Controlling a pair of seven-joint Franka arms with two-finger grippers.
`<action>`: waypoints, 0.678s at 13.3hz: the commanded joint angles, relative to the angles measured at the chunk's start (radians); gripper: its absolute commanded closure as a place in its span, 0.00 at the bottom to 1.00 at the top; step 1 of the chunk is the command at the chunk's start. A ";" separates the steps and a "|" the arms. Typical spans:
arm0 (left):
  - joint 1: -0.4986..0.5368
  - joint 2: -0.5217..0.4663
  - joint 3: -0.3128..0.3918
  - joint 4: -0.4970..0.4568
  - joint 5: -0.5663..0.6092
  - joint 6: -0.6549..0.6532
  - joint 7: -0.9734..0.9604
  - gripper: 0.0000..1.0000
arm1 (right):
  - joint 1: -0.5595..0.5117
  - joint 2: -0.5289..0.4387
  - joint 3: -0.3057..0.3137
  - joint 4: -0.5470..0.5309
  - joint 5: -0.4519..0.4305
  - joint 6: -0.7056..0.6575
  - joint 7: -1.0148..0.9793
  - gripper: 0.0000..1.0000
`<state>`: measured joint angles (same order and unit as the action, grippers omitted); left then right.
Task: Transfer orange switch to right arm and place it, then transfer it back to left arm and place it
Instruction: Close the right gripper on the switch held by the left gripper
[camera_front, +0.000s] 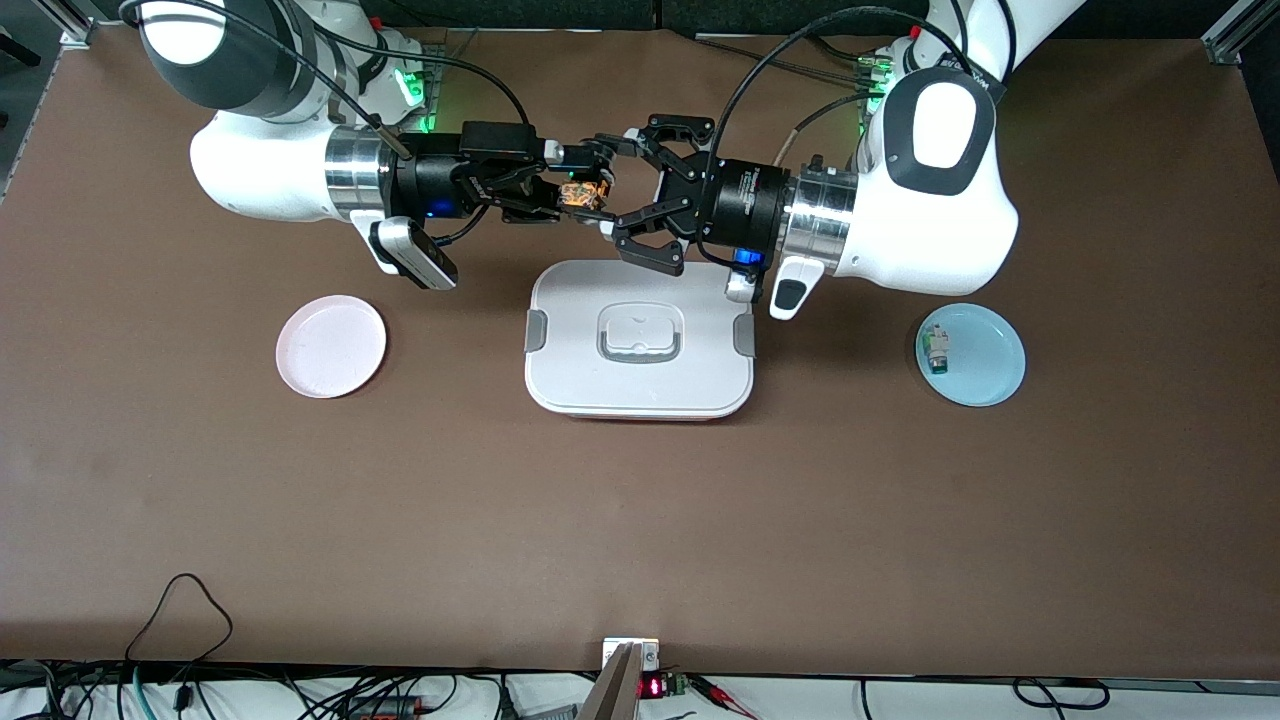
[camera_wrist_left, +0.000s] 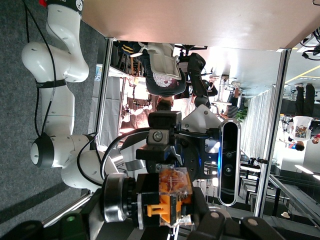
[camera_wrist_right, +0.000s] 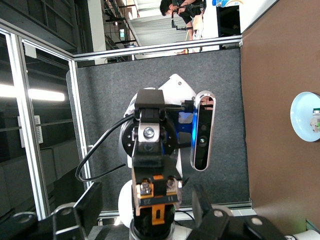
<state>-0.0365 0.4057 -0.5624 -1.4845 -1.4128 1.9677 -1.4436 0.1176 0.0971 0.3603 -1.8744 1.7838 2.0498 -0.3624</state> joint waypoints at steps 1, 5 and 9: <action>-0.003 0.013 -0.002 0.026 -0.020 0.000 -0.014 1.00 | -0.004 -0.019 0.008 -0.014 0.017 0.012 -0.010 0.44; -0.003 0.013 -0.002 0.026 -0.018 0.000 -0.012 1.00 | -0.006 -0.020 0.008 -0.012 0.013 0.012 -0.044 0.64; -0.003 0.013 -0.002 0.026 -0.018 0.000 -0.009 1.00 | -0.006 -0.019 0.008 -0.012 0.009 0.012 -0.046 0.69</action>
<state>-0.0366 0.4061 -0.5629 -1.4781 -1.4151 1.9675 -1.4434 0.1175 0.0955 0.3606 -1.8762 1.7867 2.0524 -0.3811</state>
